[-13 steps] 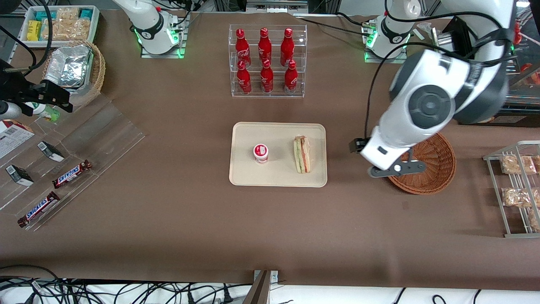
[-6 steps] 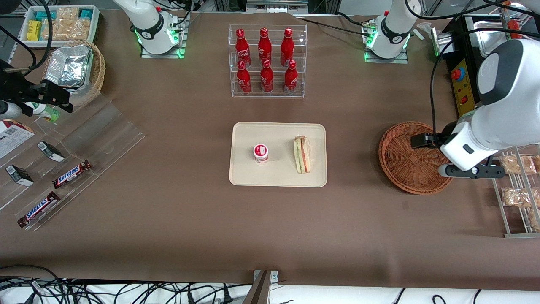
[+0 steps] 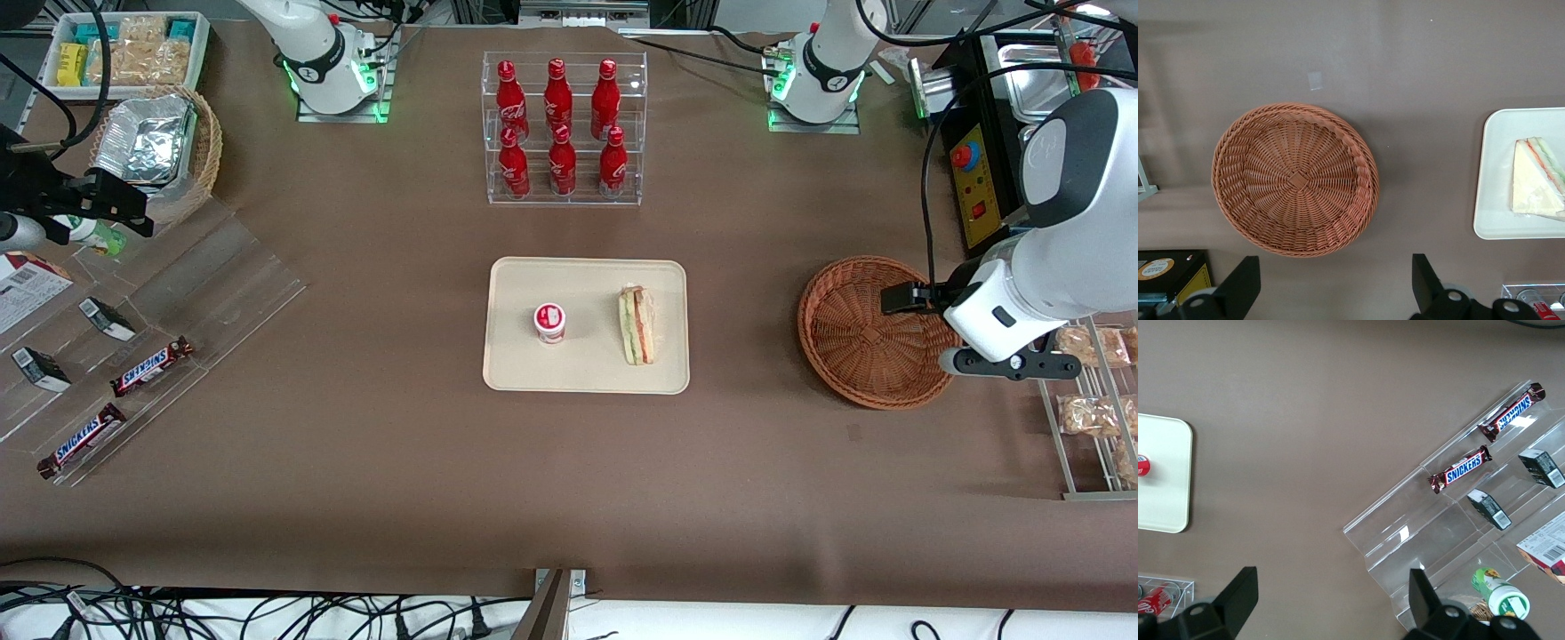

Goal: Place sandwich from basket to tray

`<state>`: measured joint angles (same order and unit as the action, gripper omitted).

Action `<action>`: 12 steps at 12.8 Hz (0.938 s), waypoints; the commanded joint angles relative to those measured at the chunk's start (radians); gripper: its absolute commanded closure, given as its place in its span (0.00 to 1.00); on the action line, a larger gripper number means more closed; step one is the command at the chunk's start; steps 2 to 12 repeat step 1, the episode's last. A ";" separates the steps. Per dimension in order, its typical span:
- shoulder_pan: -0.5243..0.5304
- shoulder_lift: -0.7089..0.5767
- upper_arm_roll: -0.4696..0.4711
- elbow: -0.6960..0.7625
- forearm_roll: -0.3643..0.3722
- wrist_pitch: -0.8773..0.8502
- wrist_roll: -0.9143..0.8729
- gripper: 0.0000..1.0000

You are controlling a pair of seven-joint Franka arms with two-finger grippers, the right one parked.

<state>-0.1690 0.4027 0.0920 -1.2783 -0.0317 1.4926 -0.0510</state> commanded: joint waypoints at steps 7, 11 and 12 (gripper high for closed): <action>-0.009 -0.002 0.011 -0.003 0.015 0.000 0.037 0.00; -0.009 -0.002 0.011 -0.003 0.015 0.000 0.037 0.00; -0.009 -0.002 0.011 -0.003 0.015 0.000 0.037 0.00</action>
